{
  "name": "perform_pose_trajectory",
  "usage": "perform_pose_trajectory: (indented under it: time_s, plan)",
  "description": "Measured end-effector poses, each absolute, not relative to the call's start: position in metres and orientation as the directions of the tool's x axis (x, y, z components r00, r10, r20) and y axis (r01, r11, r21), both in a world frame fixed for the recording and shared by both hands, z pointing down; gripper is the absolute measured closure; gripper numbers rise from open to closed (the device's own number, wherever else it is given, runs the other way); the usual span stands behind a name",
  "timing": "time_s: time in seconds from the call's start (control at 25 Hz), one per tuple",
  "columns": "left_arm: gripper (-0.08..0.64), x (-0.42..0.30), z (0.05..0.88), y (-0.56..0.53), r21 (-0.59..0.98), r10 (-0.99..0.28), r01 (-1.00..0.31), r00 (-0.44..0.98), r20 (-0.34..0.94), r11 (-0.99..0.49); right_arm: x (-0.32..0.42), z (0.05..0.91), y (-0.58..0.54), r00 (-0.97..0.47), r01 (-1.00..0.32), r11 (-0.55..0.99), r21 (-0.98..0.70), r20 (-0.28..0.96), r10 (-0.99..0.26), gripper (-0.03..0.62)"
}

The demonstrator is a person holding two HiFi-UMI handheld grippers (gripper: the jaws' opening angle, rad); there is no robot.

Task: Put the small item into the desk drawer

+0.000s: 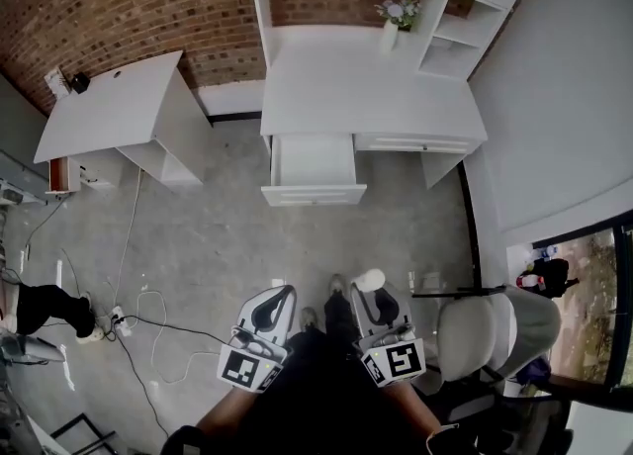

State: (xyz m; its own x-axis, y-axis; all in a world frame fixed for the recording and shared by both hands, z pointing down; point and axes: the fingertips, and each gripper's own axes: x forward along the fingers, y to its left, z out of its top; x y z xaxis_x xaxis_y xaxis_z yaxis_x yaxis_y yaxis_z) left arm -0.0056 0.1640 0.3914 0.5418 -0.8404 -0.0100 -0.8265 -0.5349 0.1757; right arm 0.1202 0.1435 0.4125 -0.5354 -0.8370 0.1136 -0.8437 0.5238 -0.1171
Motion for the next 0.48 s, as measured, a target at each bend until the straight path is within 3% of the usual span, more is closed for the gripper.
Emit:
perform_pose_trajectory:
  time_s: [0.48]
  plan:
    - [0.537,0.021,0.386,-0.018,0.149,-0.896,-0.885,0.442,-0.032,-0.442,0.132,0.417,-0.063,-0.658,-0.751,0.646,-0.134,0.072,-0.75,0.449]
